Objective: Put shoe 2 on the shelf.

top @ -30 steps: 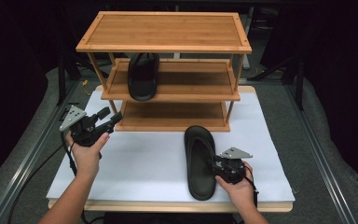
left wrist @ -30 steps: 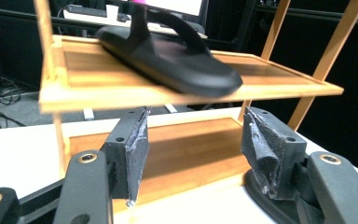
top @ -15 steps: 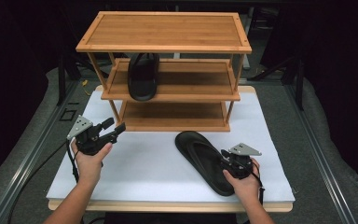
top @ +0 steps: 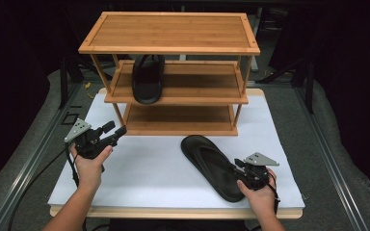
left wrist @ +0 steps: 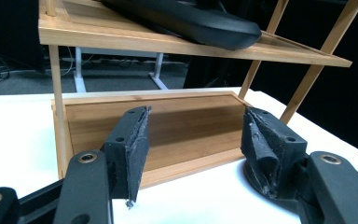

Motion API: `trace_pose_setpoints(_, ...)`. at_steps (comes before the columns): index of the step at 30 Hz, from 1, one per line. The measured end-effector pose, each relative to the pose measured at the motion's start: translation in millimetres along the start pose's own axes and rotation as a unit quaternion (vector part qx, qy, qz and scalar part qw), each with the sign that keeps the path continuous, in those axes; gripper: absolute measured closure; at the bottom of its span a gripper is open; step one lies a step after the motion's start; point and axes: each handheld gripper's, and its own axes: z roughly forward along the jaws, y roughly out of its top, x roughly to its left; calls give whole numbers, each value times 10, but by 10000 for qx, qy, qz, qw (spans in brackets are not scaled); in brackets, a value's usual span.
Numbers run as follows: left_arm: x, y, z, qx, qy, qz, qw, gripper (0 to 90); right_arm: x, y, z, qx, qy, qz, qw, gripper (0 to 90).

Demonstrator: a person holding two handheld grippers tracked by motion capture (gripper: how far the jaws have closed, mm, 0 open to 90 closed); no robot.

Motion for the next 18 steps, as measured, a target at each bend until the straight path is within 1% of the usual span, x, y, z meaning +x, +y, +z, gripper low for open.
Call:
trace_pose_setpoints(1, 3, 1, -3, -6, -5, 6, 10000, 411, 15, -6, 16, 51, -91, -14, 9999, 694)
trace_pose_setpoints(2, 3, 1, -4, -13, 6, 1, 10000, 411, 16, -14, 35, 76, -14, -42, 10000, 699)
trace_pose_setpoints(4, 1, -1, -3, -8, 2, -2, 10000, 411, 31, -22, 52, 188, -169, -101, 9996, 700)
trace_pose_setpoints(5, -1, -2, -1, -17, -1, 1, 10000, 411, 32, -26, 64, 226, -97, -83, 9997, 701)
trace_pose_setpoints(8, -9, -3, 3, 12, 11, 17, 10000, 411, 41, -28, 86, 245, -97, -79, 9996, 698)
trace_pose_setpoints(9, -9, -4, 5, 20, 5, 21, 10000, 411, 49, -27, 93, 271, -117, -54, 9996, 669)
trace_pose_setpoints(10, -9, -6, 9, 22, 0, 23, 10000, 411, 54, -26, 98, 315, -114, -12, 9994, 641)
trace_pose_setpoints(11, -9, -7, 11, 26, -4, 24, 10000, 411, 59, -29, 116, 302, -121, 17, 9995, 610)
trace_pose_setpoints(13, -4, -6, 10, 69, 2, 42, 10000, 411, 71, -23, 122, 355, -117, 244, 9990, 578)
trace_pose_setpoints(14, 0, -8, 10, 66, 0, 34, 10000, 411, 68, -18, 121, 315, -51, 332, 9989, 569)
trace_pose_setpoints(15, 0, -8, 11, 50, 2, 18, 10000, 411, 62, -11, 110, 328, -1, 365, 9988, 551)
trace_pose_setpoints(16, 3, -6, 8, 55, 12, 20, 10000, 411, 65, -8, 112, 278, -18, 423, 9987, 525)
trace_pose_setpoints(18, 8, -6, 4, 70, 15, 17, 10000, 411, 60, -10, 114, 278, 44, 497, 9984, 480)
